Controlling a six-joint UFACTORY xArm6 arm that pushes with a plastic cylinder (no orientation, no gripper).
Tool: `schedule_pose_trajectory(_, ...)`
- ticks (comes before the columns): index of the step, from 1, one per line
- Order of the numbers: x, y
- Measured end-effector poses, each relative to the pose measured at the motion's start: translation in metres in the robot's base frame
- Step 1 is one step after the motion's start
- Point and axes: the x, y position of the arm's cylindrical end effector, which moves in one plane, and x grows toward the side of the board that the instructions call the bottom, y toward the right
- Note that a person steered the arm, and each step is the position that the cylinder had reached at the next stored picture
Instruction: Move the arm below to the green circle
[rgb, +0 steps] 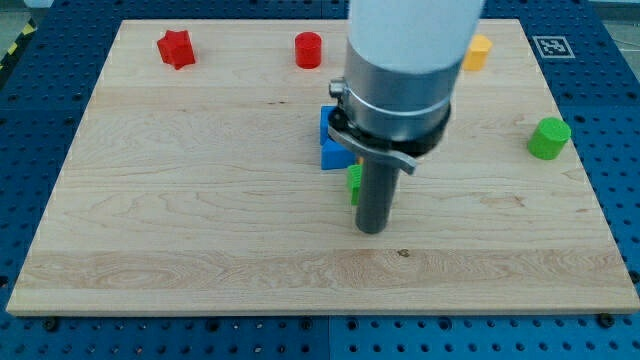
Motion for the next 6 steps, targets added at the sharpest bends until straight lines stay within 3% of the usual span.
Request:
schedule_pose_trajectory(2,-0.032,-0.004)
schedule_pose_trajectory(3,0.012,0.02)
schedule_pose_trajectory(4,0.039,0.09)
schedule_pose_trajectory(6,-0.022,0.251)
